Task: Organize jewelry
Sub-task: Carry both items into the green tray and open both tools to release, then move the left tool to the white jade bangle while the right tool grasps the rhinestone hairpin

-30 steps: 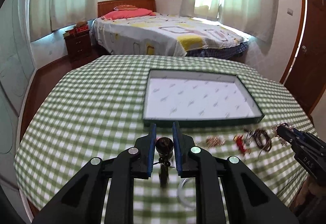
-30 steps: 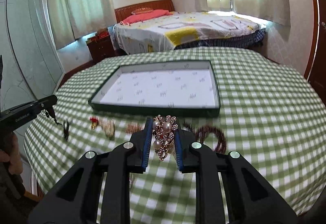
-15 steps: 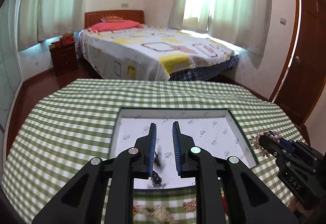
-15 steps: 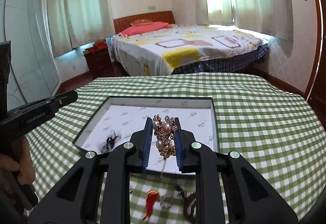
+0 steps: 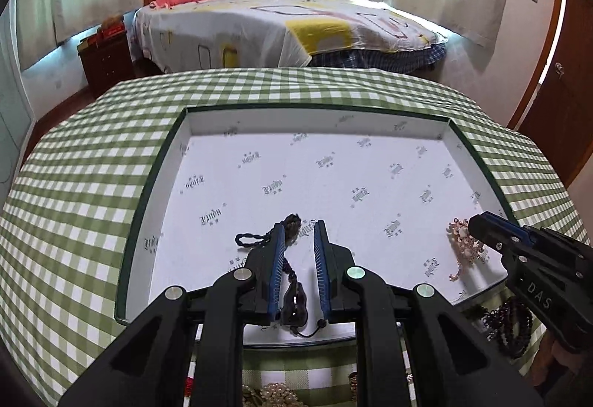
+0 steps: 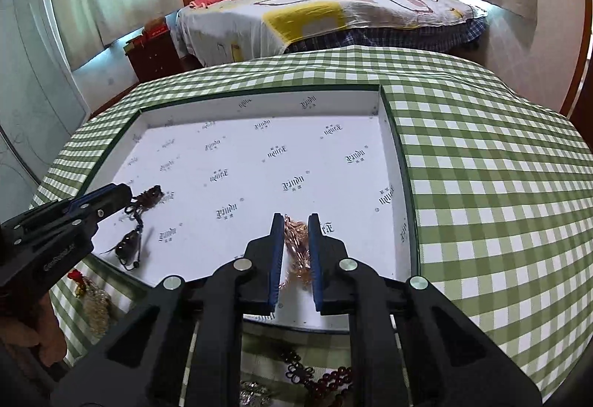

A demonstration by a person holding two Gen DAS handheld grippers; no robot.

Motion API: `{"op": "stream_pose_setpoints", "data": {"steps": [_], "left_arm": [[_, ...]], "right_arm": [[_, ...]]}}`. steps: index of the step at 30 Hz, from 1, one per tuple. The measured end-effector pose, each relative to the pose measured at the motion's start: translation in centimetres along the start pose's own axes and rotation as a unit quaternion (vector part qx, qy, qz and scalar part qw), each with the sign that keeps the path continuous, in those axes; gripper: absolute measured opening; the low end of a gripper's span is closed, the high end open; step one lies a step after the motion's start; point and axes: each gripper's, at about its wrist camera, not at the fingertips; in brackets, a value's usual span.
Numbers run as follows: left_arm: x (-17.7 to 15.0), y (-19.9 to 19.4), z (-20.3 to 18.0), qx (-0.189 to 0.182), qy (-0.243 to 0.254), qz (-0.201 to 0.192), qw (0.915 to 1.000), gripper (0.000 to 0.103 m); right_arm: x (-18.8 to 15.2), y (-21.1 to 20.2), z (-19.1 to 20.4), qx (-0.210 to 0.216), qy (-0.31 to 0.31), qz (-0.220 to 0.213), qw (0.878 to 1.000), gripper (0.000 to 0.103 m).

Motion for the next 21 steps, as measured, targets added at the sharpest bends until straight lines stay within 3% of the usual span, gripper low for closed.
{"op": "stream_pose_setpoints", "data": {"steps": [4, 6, 11, 13, 16, 21], "left_arm": [[-0.1, 0.4, 0.3, 0.001, -0.002, 0.006, 1.0, 0.017], [-0.2, 0.6, 0.4, 0.001, -0.003, 0.009, 1.0, 0.017], [-0.3, 0.6, 0.8, 0.003, -0.005, 0.012, 0.9999, 0.024], [-0.3, 0.4, 1.0, 0.003, -0.006, 0.01, 0.9999, 0.038], [-0.2, -0.3, 1.1, 0.003, -0.006, 0.001, 1.0, 0.047], [-0.2, -2.3, 1.3, 0.0, -0.003, -0.015, 0.9999, 0.053]], "right_arm": [[-0.3, 0.4, 0.0, -0.003, 0.002, 0.003, 1.0, 0.041], [-0.4, 0.4, 0.0, -0.003, 0.004, 0.002, 1.0, 0.047], [-0.2, -0.1, -0.2, -0.003, 0.008, -0.004, 1.0, 0.05], [-0.1, -0.7, -0.1, -0.006, 0.007, -0.012, 1.0, 0.054], [0.0, -1.7, -0.1, -0.005, 0.007, -0.021, 1.0, 0.055], [-0.2, -3.8, 0.3, -0.002, 0.007, -0.037, 0.999, 0.055]]}}
Point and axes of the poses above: each gripper's, at about its wrist camera, not at the fingertips, and y roughly the way its jaws point, z to its left, x to its top, and after that the axes turned 8 degrees about y, right-handed
